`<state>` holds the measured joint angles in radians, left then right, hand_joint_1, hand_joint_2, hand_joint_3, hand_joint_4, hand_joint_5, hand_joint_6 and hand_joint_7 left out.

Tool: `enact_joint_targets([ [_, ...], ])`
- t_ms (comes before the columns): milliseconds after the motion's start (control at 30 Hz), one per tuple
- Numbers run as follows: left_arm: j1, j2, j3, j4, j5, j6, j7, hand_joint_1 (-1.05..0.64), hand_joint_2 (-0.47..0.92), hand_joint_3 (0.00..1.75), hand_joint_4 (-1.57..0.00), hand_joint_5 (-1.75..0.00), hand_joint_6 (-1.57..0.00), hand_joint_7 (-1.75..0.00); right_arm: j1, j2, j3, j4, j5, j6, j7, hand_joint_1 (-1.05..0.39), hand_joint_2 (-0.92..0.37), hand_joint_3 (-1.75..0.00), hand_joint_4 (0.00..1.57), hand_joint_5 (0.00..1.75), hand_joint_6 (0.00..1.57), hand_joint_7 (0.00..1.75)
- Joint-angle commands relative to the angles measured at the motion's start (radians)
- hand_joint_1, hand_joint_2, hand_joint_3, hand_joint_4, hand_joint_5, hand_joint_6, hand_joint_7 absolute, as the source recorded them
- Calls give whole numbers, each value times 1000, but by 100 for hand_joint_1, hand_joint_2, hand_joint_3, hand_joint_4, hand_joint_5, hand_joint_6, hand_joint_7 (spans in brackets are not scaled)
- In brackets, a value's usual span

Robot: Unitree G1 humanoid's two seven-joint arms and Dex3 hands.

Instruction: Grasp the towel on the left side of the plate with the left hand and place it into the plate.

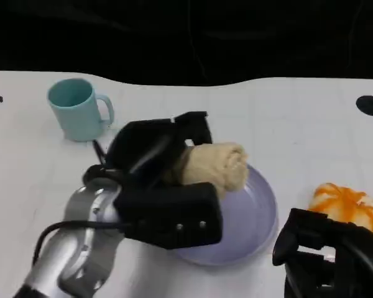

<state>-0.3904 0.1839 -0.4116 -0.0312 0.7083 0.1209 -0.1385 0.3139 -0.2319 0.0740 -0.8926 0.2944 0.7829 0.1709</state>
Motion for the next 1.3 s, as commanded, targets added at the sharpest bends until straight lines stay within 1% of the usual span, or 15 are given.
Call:
enact_joint_targets([
  [33,-39,-37,-45,18,38,39,-20,-21,50,105,-91,-175,-70,-174,12,-11,-14,-13,13,-6,7,-9,-53,-128,72,175,63,160],
  [133,-53,-57,-65,38,49,62,-31,-19,52,99,-89,-175,-70,-171,12,-11,-15,-15,12,-4,9,-9,-53,-127,72,175,63,160],
  [267,-65,-75,-74,57,39,83,-56,-18,56,93,-84,-175,-77,-137,13,-9,-10,-12,8,-12,10,-9,-53,-126,72,175,63,159],
  [333,-70,-81,-78,60,39,103,-77,-18,56,93,-83,-175,-78,-132,11,-7,-7,-13,7,-8,7,-9,-54,-127,72,175,63,159],
  [367,-77,-81,-84,61,42,125,-107,-20,61,81,-75,-171,-78,-110,9,-6,-4,-16,5,-4,3,-9,-53,-126,72,175,63,159],
  [400,-83,-79,-90,60,45,143,-133,-22,73,55,-62,-162,-78,-76,8,-5,-1,-17,3,-1,0,-9,-53,-126,72,175,63,159],
  [433,-89,-71,-98,58,50,156,-162,-22,82,38,-58,-158,-81,-57,7,-4,0,-18,3,0,-2,-9,-53,-126,72,175,63,159],
  [500,-95,-47,-111,50,61,157,-197,-31,90,15,-53,-124,-74,-23,6,-1,0,-18,5,0,-3,-8,-54,-127,72,175,63,159],
  [533,-102,-26,-125,46,78,154,-224,-34,91,12,-53,-114,-72,-16,6,-2,1,-16,4,-6,-2,-8,-54,-127,72,175,63,159],
  [600,-114,2,-148,40,105,157,-276,-47,92,15,-45,-59,-54,-4,6,-3,1,-13,2,-12,0,-8,-54,-127,72,175,63,159],
  [700,-115,26,-164,29,126,150,-309,-61,92,13,-35,-24,-34,0,7,-5,1,-10,1,-18,3,-8,-54,-127,72,175,63,160],
  [800,-109,38,-167,15,131,146,-320,-78,92,15,-22,-13,-16,0,8,-6,-2,-13,2,-17,3,-8,-54,-127,72,175,63,160],
  [900,-105,51,-164,-8,133,150,-335,-89,92,21,-16,-11,-8,0,9,-3,-7,-13,9,-13,3,-8,-54,-127,72,175,63,160],
  [1067,-93,75,-136,-52,108,157,-374,-96,92,25,-12,-10,-7,0,11,-2,-4,-9,8,-18,4,-8,-53,-127,72,175,63,159],
  [1300,-44,123,-40,-166,2,156,-428,-87,92,22,-18,-14,-14,-4,4,-3,-7,1,8,-24,6,-9,-54,-126,73,175,63,159],
])
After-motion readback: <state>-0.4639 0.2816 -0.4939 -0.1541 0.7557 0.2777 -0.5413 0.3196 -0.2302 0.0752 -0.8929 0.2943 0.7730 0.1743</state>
